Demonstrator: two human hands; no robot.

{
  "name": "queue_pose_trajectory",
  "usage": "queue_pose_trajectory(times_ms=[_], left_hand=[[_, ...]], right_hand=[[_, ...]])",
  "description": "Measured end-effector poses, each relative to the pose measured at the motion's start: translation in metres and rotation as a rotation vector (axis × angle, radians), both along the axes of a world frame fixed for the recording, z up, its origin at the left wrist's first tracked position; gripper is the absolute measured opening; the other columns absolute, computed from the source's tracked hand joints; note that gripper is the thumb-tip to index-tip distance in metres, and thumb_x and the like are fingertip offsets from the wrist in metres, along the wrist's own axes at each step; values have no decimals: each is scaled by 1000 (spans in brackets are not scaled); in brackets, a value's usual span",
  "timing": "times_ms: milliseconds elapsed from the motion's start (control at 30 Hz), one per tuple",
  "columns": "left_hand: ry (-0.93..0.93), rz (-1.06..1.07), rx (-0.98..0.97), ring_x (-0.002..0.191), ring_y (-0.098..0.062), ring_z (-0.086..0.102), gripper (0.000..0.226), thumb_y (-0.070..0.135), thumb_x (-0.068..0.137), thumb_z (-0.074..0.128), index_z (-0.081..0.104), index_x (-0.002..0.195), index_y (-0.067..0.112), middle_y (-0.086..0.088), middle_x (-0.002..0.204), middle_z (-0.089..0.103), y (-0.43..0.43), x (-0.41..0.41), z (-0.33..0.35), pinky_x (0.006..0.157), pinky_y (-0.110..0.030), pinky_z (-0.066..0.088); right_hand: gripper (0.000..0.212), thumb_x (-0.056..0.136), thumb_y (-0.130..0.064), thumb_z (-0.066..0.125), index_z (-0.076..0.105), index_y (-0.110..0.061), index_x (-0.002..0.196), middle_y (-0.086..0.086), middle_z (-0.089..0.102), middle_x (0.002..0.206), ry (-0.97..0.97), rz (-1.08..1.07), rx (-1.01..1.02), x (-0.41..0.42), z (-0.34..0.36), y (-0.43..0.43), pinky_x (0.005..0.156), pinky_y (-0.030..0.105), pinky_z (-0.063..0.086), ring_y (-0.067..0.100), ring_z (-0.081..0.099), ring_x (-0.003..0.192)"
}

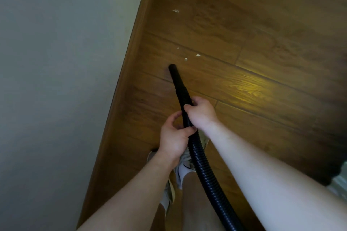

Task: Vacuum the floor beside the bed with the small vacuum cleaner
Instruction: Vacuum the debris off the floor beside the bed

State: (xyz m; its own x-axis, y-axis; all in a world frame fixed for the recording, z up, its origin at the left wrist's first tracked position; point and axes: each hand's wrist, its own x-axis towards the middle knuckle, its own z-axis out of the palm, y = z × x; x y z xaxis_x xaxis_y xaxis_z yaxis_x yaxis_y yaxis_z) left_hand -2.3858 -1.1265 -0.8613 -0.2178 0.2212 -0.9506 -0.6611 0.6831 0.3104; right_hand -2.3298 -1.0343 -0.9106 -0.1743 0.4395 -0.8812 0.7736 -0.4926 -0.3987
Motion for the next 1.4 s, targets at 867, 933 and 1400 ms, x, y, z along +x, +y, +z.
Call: queue_pose_trajectory(times_ms=[867,933,1400], left_hand=[[21,-143,26,93,-24,76,65,-5,86,73,53,142,21,-9,106,76,64,21,-11,82,-41,62],[30,-138,23,90,-21,77,67,-5,87,73,51,145,21,-5,104,77,61,12,-10,80,-39,62],[-10,-102,42,100,-26,75,63,-7,85,73,58,136,26,-10,106,78,71,-51,-12,95,-50,58]], right_hand=[[31,95,-19,59,63,-17,126,5,72,109,1,-141,15,30,-6,60,87,36,57,24,69,97],[33,95,-19,59,62,-17,128,5,71,111,1,-120,8,20,-6,59,87,35,56,24,68,98],[30,95,-21,58,63,-18,124,1,69,99,-12,-80,19,-49,-4,72,73,26,51,23,67,91]])
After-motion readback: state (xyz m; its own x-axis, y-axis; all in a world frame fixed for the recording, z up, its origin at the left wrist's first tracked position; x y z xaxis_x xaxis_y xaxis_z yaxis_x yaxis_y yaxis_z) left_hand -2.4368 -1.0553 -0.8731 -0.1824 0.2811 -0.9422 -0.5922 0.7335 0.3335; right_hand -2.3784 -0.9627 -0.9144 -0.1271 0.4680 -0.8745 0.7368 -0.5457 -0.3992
